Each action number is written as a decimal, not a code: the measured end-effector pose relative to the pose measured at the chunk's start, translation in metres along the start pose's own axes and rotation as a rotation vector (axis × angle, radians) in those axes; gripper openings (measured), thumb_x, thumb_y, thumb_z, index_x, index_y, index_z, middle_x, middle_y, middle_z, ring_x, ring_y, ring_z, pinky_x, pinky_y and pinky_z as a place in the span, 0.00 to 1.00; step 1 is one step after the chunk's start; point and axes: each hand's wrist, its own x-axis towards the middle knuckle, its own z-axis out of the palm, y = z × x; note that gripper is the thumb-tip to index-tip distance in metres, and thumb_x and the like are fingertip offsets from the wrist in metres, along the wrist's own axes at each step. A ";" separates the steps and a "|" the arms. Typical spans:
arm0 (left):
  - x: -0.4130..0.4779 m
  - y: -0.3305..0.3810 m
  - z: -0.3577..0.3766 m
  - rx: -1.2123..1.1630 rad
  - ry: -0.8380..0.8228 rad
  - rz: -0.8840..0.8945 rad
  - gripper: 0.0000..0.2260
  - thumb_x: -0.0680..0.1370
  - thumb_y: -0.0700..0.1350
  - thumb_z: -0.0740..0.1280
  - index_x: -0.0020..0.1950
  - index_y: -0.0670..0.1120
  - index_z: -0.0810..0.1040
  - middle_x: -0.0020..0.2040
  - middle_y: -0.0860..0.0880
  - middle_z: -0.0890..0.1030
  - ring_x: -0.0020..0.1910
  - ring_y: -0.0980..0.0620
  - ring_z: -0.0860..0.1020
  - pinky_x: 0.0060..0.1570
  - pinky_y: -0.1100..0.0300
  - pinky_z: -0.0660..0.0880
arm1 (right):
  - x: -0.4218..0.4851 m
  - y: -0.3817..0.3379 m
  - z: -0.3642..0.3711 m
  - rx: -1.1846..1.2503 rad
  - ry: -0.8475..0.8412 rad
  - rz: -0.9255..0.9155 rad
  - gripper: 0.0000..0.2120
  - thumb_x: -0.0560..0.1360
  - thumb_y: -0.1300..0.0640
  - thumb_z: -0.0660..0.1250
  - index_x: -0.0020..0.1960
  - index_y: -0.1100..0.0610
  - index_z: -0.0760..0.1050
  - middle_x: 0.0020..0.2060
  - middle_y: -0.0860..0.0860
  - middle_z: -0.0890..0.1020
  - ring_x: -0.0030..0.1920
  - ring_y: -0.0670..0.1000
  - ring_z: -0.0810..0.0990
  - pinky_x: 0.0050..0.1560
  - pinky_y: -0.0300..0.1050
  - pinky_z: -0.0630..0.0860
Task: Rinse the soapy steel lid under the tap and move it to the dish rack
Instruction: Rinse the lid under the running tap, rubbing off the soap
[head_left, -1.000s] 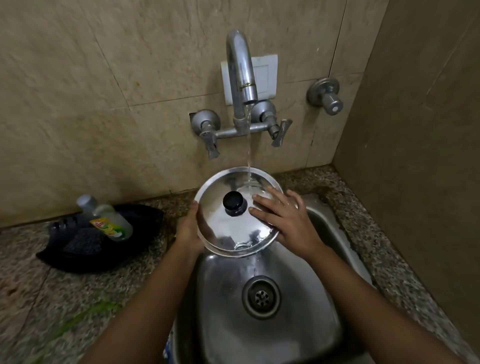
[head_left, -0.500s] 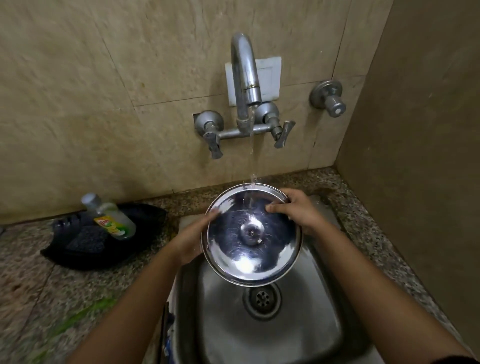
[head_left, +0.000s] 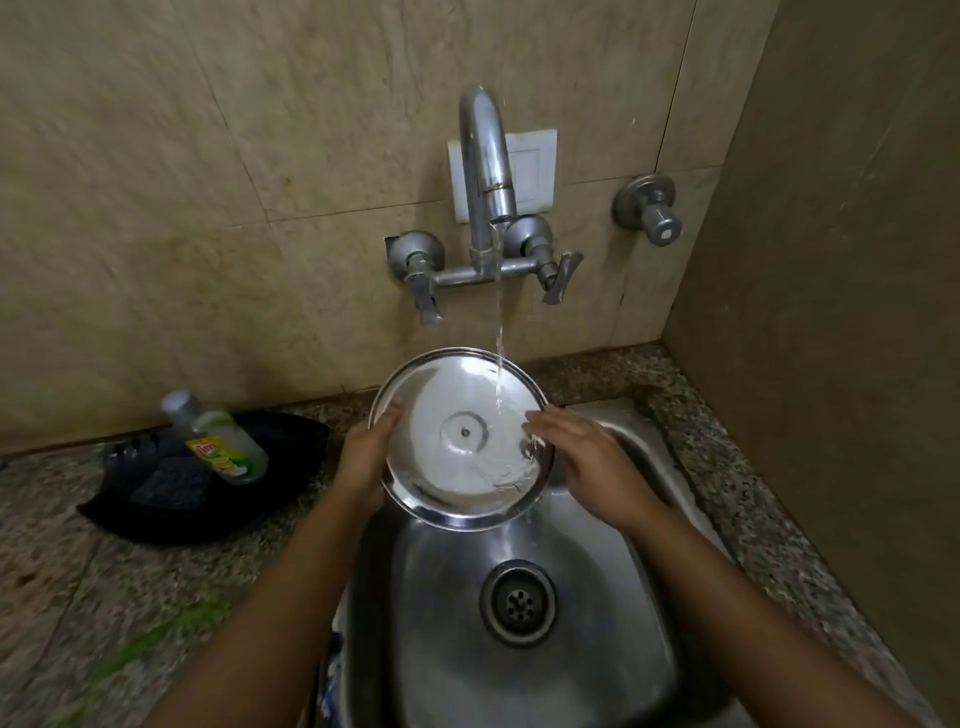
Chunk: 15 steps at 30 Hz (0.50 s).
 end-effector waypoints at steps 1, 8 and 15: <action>0.002 0.001 -0.001 -0.036 0.014 -0.011 0.14 0.77 0.49 0.68 0.53 0.39 0.80 0.51 0.38 0.82 0.50 0.40 0.81 0.52 0.49 0.78 | -0.006 0.000 -0.002 -0.050 -0.067 -0.020 0.28 0.68 0.61 0.58 0.68 0.53 0.72 0.70 0.50 0.73 0.73 0.52 0.66 0.73 0.54 0.61; -0.004 0.005 0.012 -0.076 -0.067 -0.349 0.20 0.77 0.51 0.66 0.64 0.39 0.76 0.54 0.38 0.82 0.46 0.41 0.82 0.39 0.51 0.80 | -0.007 -0.002 -0.002 -0.167 -0.014 -0.327 0.19 0.70 0.60 0.70 0.60 0.47 0.78 0.60 0.43 0.81 0.67 0.46 0.73 0.69 0.49 0.61; -0.019 0.005 0.010 0.215 -0.354 -0.360 0.32 0.77 0.68 0.48 0.54 0.45 0.81 0.47 0.49 0.85 0.51 0.51 0.78 0.47 0.53 0.71 | 0.011 -0.021 -0.028 0.875 0.251 0.373 0.05 0.71 0.64 0.72 0.46 0.60 0.82 0.36 0.51 0.84 0.38 0.50 0.82 0.39 0.43 0.77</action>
